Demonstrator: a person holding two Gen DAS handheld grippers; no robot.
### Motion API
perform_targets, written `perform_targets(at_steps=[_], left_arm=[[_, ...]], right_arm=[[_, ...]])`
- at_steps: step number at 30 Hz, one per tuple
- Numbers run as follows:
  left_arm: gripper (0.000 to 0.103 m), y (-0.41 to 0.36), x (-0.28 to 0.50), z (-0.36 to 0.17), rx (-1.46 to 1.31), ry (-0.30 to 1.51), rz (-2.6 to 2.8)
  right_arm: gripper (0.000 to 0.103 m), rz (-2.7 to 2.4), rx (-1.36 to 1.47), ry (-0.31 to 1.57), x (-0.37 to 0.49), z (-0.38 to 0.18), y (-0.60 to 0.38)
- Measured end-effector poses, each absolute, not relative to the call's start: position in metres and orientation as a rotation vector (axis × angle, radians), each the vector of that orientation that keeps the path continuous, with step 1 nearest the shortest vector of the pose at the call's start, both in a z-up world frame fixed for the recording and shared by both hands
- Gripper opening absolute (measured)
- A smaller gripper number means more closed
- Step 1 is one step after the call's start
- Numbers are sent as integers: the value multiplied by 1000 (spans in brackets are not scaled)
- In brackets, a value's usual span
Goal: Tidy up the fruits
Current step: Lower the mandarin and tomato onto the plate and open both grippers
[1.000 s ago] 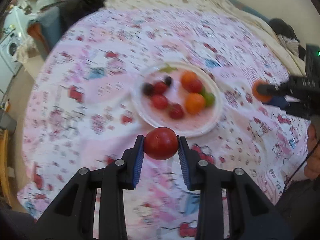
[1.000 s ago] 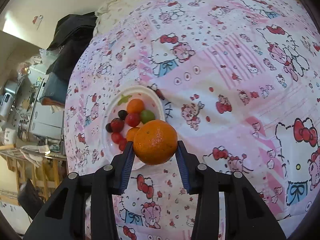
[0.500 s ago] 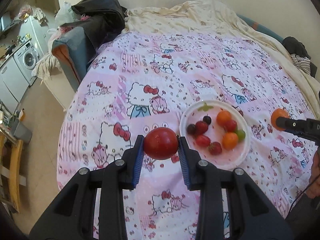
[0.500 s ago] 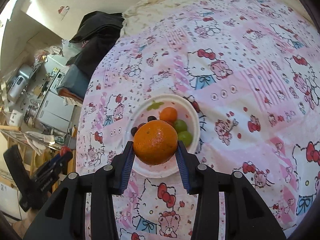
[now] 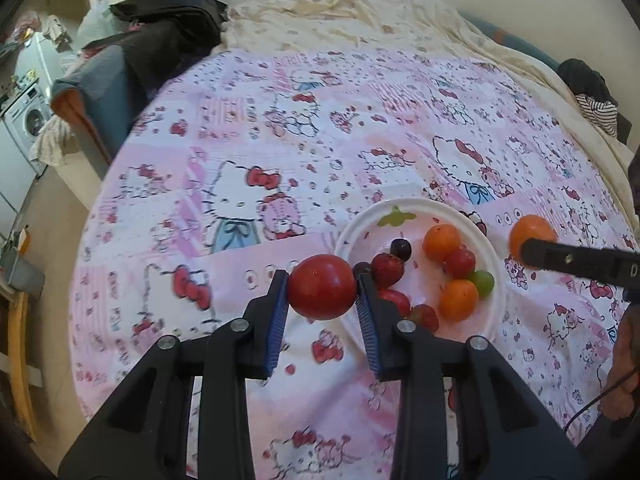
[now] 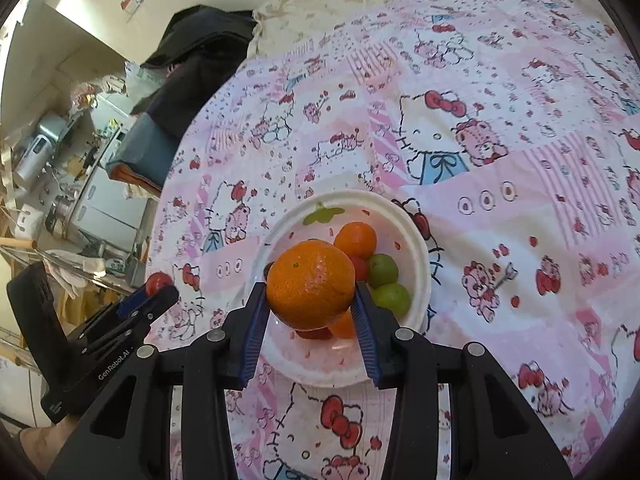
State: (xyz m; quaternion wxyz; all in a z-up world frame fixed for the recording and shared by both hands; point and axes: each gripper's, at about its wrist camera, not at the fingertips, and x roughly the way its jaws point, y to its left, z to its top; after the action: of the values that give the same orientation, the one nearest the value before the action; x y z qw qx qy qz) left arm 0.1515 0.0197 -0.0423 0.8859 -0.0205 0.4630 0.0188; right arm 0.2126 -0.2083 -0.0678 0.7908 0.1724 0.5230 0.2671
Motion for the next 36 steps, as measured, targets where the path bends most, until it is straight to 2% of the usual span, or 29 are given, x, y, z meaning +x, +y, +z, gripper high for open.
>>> perform_targets(at_steps=[9,19,21,22,23,24,25,26,28,30,34,36], left_arm=[[30,-7,180,-84,-52,1063,-83],[31,-18,177,-109,-46,1149,-108],[31,-19,178,-114,-44,1167,-111],[36,-20,178,-115,-46,1177,-116],[47,-20,178,-116,-46,1183,-117],[54,-21,178,-115,-42,1180,-114],[67,-22,177,-113,-40,1171,-110],[76,-23,175,-111,-34,1153,-105],[80,-24,174,-107,-29,1141,-107],[80,-25,173,-103,-29,1133,-117],[80,-17,159,-84,-46,1065,-61],[80,-11,150,-72,-46,1028,-32]], right_arm=[[45,617,371,1203,221,-91,-188],[46,630,395,1225,230,-101,-180],[46,629,395,1226,230,-100,-181],[48,633,403,1226,229,-100,-182],[54,633,407,1225,229,-99,-183],[64,631,411,1221,229,-98,-183],[69,625,417,1208,229,-96,-185],[75,616,416,1190,228,-92,-188],[78,610,408,1169,228,-86,-190],[89,594,395,1137,225,-77,-194],[102,523,368,1092,211,-59,-206],[103,474,353,1045,194,-45,-217]])
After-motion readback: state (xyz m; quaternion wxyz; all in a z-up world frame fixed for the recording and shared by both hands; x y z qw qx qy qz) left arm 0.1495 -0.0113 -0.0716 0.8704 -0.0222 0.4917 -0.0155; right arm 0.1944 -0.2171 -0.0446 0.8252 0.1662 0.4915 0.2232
